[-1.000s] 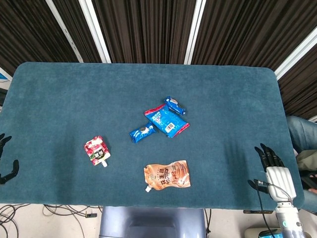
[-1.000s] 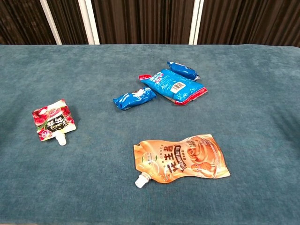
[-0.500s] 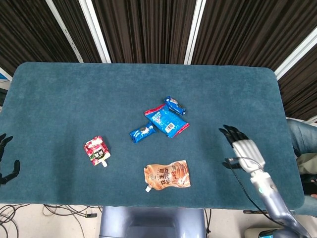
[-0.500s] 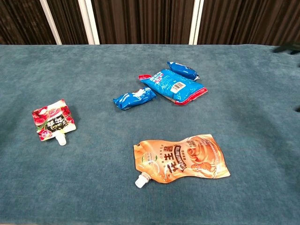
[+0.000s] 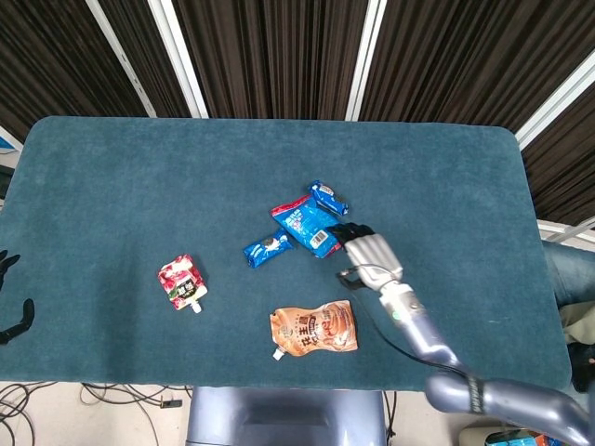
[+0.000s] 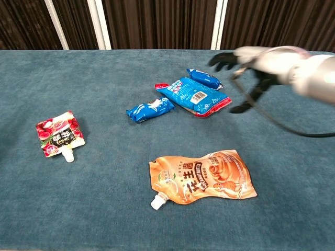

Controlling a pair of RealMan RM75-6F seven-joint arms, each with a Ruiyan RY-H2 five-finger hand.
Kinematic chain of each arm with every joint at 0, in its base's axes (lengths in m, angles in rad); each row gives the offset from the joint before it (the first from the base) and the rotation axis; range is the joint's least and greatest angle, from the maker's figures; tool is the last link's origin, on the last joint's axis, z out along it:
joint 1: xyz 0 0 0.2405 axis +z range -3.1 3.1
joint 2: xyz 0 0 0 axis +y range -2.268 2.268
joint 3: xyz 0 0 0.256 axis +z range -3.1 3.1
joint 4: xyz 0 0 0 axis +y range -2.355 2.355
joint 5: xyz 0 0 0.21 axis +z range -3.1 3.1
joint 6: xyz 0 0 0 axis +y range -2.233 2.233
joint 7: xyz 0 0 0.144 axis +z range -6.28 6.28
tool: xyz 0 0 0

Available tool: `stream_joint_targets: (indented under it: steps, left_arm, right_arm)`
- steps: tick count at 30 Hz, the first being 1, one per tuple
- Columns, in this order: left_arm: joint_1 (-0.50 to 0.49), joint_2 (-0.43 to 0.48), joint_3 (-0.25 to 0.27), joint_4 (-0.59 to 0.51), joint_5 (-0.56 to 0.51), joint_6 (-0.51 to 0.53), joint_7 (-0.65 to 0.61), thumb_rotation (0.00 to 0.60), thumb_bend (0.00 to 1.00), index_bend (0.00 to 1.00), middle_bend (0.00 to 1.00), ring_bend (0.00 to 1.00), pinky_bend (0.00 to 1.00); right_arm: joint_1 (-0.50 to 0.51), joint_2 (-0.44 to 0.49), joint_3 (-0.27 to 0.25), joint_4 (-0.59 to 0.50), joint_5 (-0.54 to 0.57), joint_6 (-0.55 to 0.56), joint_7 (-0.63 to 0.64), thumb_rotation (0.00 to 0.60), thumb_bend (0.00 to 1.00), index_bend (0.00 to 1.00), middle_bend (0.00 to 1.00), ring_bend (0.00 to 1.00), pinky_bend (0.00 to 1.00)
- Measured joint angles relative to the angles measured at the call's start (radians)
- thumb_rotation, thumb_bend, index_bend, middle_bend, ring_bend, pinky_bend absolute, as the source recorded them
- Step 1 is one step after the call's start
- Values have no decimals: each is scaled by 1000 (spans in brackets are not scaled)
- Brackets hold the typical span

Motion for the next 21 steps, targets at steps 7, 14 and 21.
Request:
stream_joint_targets:
  steps: [7,14,21]
  left_arm:
    - [-5,2,-1,2,-4,-14,-9,600,494,114,41,122,75]
    - [-6,3,-2,0,-8,-19,-14,600,493,114,41,122,75]
    - [-7,4,-3,-5,-13,-21,-15,600,493,114,40,122,75]
  right_arm:
    - [137,-124,22,118,140,-12,-154,600,269,180,190,163,187]
    - [222,-189,31,184,215,-28,-212,600,306,223,204,177,187]
    - [300,-249,33,254,265,-58,-245,600,355,235,208,187,187]
